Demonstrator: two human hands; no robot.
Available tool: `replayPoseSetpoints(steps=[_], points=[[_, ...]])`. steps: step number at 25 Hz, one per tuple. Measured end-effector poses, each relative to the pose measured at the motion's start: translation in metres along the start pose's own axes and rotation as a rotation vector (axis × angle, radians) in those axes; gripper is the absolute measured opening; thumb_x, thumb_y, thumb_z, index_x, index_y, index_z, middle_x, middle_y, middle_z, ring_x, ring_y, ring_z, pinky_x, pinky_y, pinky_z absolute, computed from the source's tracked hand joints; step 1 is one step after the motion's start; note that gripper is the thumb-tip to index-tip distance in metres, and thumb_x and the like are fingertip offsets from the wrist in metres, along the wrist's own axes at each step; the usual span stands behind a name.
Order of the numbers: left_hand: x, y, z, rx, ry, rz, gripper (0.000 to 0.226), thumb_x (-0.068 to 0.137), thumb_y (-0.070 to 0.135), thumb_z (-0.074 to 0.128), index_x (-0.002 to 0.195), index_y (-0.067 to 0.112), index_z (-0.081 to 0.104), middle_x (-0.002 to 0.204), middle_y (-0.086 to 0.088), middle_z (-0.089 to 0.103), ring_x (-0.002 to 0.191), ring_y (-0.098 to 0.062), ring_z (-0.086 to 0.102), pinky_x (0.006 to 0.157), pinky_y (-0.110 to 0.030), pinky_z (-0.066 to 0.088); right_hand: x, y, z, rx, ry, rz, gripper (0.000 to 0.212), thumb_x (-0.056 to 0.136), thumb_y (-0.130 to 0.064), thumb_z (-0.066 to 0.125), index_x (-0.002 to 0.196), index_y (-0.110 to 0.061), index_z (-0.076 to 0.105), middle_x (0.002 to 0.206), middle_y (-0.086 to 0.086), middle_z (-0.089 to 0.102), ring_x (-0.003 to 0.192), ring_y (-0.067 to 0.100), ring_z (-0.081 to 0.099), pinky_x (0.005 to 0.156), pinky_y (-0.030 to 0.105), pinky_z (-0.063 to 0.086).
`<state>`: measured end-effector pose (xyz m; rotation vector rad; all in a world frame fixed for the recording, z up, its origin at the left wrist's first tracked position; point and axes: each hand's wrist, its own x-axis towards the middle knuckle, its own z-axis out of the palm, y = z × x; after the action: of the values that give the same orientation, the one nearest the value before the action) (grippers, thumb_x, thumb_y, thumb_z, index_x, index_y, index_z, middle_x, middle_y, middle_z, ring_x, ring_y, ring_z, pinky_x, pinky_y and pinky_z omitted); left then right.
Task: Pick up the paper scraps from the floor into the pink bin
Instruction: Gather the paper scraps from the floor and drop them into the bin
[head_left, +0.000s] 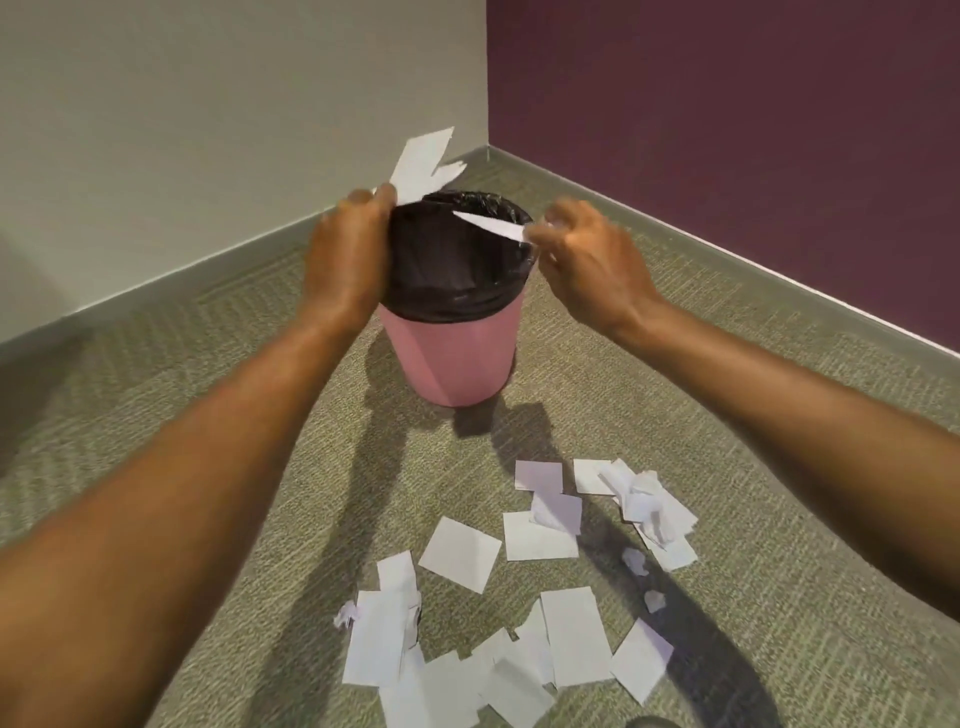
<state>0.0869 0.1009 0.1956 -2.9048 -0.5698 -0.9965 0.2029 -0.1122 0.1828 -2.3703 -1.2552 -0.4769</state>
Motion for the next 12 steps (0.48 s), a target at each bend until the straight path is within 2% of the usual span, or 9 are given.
replayPoseSetpoints(steps=[2,5,7,9,11,12], points=[[0.034,-0.004,0.017,0.073,-0.075,0.021,0.024,0.087,-0.003,0.046,0.107,0.002,0.058,0.092,-0.027,0.062,0.083,-0.044,0.063,0.065,-0.050,0.049,0.025,0.010,-0.001,-0.103,-0.019,-0.062,0.023,0.096,-0.019,0.047,0.105,-0.008,0.065,0.113,0.015,0.058,0.101,0.031,0.056,0.079,0.047,0.054],[0.060,-0.003,0.044,0.083,-0.257,0.076,0.028,0.086,0.000,0.048,0.112,0.005,0.058,0.101,-0.029,0.061,0.091,-0.048,0.061,0.068,-0.045,0.045,0.057,0.018,0.012,-0.196,-0.091,-0.178,0.027,0.093,-0.007,0.044,0.110,-0.008,0.065,0.117,0.016,0.057,0.107,0.036,0.052,0.083,0.050,0.049],[0.064,0.000,0.057,0.044,-0.374,0.075,0.036,0.089,0.004,0.054,0.124,0.010,0.053,0.111,-0.027,0.061,0.101,-0.046,0.060,0.075,-0.045,0.047,0.073,0.016,0.027,-0.196,-0.145,-0.241,0.030,0.093,-0.007,0.044,0.115,-0.010,0.064,0.121,0.016,0.057,0.110,0.037,0.052,0.086,0.050,0.049],[0.061,-0.001,0.064,-0.057,-0.445,0.015,0.058,0.087,0.007,0.064,0.139,0.012,0.040,0.124,-0.025,0.055,0.111,-0.044,0.055,0.083,-0.042,0.046,0.085,0.014,0.045,-0.165,-0.195,-0.279,0.031,0.092,-0.010,0.053,0.121,-0.011,0.061,0.124,0.016,0.057,0.111,0.037,0.055,0.087,0.049,0.051],[0.053,-0.007,0.064,-0.093,-0.468,-0.005,0.073,0.080,0.002,0.069,0.144,0.013,0.034,0.132,-0.024,0.049,0.118,-0.042,0.051,0.089,-0.041,0.045,0.092,0.011,0.058,-0.108,-0.236,-0.267,0.042,0.089,-0.015,0.062,0.131,-0.016,0.054,0.127,0.014,0.057,0.110,0.034,0.058,0.087,0.047,0.054],[0.049,-0.013,0.063,-0.100,-0.464,-0.019,0.073,0.080,0.002,0.068,0.144,0.013,0.035,0.134,-0.023,0.047,0.120,-0.041,0.049,0.091,-0.042,0.045,0.095,0.010,0.062,-0.062,-0.255,-0.238,0.049,0.089,-0.015,0.063,0.135,-0.017,0.050,0.129,0.013,0.056,0.112,0.033,0.057,0.088,0.047,0.054]])
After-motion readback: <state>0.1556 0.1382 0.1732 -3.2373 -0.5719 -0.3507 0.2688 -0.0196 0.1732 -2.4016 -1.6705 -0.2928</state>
